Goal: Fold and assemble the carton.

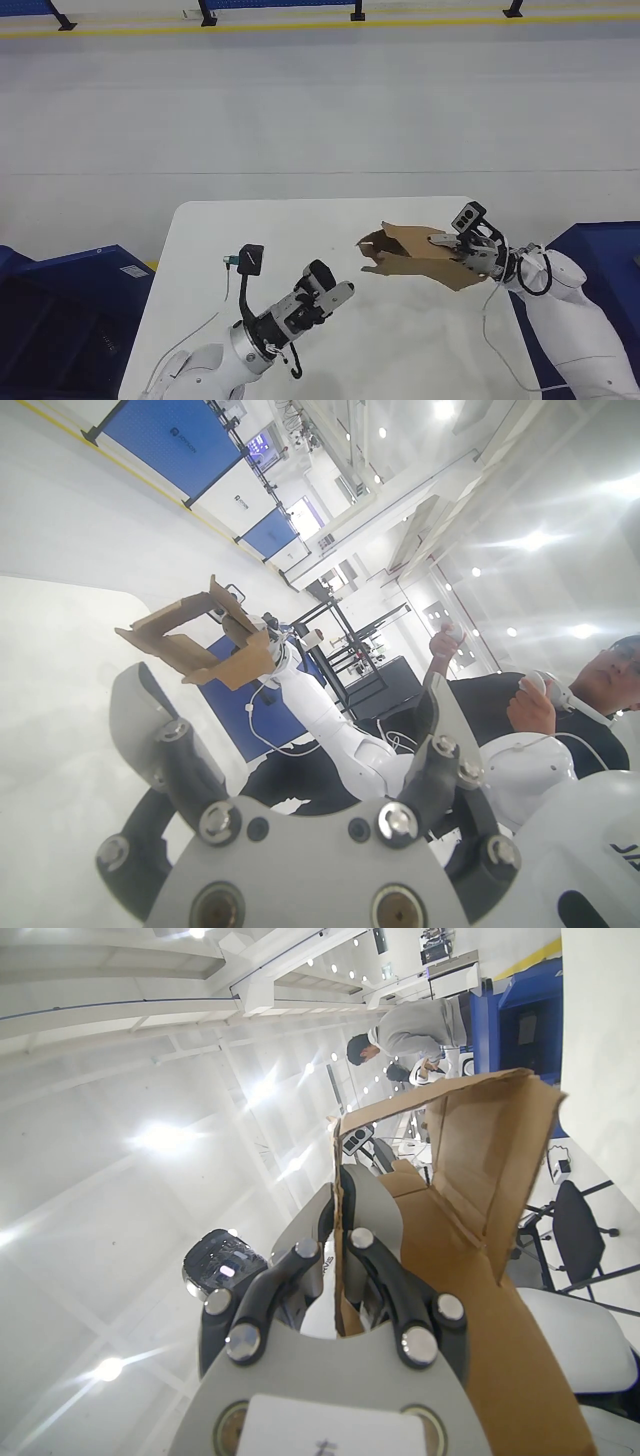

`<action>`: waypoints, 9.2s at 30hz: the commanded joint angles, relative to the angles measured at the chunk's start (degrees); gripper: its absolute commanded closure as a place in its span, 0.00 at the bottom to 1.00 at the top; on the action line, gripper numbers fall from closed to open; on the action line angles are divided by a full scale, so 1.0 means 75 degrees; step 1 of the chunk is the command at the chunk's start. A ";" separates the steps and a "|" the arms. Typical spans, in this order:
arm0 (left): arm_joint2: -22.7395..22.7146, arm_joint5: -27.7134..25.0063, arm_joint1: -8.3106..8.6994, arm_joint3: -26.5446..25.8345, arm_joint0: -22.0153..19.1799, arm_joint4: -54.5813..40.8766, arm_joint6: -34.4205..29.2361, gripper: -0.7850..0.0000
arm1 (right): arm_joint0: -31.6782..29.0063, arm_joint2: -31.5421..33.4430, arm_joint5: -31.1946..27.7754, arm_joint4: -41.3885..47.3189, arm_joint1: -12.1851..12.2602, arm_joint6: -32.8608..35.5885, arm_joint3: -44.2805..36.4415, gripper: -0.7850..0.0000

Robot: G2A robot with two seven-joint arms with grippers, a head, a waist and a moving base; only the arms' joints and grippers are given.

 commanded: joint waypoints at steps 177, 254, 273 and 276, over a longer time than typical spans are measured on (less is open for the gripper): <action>0.1676 0.2519 -0.0888 0.2255 -0.2524 0.0951 0.0596 0.00 | 0.2072 -0.2674 0.0886 0.2844 0.0186 0.1320 0.1473 1.00; 0.2701 0.5791 -0.1580 0.1006 -0.1956 0.4215 0.1252 0.00 | 0.1071 -0.0882 -0.2272 0.0482 0.0188 0.0803 0.0510 1.00; 0.2730 0.3829 -0.1610 0.0752 -0.1302 0.3428 0.1682 0.10 | 0.1105 -0.0872 -0.2343 0.0326 0.0086 0.0999 0.0652 1.00; 0.2767 0.3765 -0.1660 0.0976 -0.1437 0.3390 0.1843 0.20 | 0.1042 -0.0879 -0.2367 0.0305 0.0070 0.0996 0.0591 1.00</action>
